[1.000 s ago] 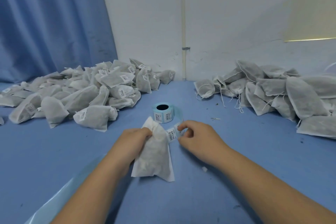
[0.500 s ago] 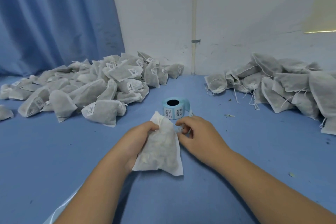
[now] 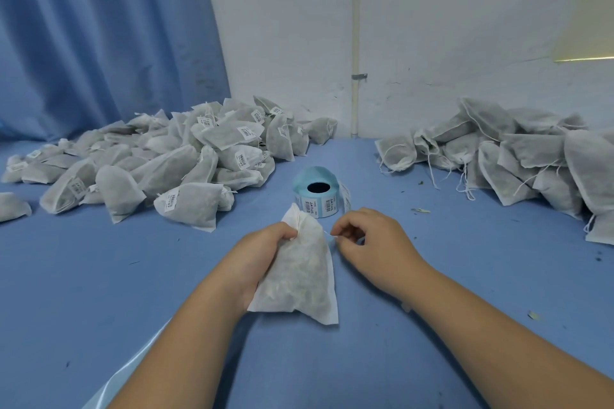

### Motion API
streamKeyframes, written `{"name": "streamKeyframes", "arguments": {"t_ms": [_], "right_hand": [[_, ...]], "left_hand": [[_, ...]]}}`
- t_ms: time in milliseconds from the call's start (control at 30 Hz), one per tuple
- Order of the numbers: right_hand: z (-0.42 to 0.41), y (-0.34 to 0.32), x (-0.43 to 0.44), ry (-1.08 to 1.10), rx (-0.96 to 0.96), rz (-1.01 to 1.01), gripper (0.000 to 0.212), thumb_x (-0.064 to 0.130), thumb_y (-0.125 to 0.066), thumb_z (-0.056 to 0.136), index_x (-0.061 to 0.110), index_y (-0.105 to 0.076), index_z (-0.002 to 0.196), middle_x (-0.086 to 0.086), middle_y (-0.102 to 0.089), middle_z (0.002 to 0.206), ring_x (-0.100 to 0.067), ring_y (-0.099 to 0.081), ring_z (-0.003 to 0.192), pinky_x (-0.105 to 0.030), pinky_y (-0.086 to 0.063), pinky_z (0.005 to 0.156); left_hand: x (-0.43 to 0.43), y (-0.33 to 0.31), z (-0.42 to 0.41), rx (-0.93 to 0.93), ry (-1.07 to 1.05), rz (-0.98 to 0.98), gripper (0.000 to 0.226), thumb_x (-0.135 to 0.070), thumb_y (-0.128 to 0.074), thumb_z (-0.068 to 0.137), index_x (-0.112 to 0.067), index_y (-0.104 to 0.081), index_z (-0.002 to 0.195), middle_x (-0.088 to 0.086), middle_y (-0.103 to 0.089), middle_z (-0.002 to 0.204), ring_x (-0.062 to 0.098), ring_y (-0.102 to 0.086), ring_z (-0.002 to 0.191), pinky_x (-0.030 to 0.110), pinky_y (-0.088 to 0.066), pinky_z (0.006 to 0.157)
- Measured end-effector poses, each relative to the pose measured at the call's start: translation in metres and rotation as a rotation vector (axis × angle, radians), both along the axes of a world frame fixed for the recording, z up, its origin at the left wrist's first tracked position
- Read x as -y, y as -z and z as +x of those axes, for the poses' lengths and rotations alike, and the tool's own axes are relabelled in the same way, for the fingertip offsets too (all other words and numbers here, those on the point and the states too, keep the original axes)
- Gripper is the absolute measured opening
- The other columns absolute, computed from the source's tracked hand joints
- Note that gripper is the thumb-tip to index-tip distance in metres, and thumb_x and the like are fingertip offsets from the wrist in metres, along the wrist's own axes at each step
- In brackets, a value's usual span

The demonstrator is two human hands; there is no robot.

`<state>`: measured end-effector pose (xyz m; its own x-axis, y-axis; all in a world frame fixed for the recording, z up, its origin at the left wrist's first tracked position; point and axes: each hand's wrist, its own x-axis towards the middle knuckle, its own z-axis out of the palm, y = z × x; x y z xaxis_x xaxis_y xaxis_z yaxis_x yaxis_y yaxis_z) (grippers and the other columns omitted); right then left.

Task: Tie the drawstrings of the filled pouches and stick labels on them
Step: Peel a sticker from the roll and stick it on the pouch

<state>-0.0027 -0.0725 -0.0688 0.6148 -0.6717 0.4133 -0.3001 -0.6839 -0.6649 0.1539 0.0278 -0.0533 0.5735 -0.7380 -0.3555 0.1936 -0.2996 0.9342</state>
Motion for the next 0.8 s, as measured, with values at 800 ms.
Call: {"name": "streamKeyframes", "arguments": {"t_ms": [800], "right_hand": [[-0.0041,0.0045,-0.0005,-0.015,0.078,0.183,0.021,0.011,-0.072,0.081,0.031,-0.067,0.078,0.012,-0.064,0.074,0.006,-0.056,0.066,-0.005,-0.042,0.067]], "left_hand": [[-0.0055,0.0043,0.0007,0.012,0.113,-0.014,0.019,-0.026,-0.064,0.084,-0.010,-0.073,0.080,0.009,-0.072,0.071,0.024,-0.068,0.064,0.033,-0.051,0.066]]}}
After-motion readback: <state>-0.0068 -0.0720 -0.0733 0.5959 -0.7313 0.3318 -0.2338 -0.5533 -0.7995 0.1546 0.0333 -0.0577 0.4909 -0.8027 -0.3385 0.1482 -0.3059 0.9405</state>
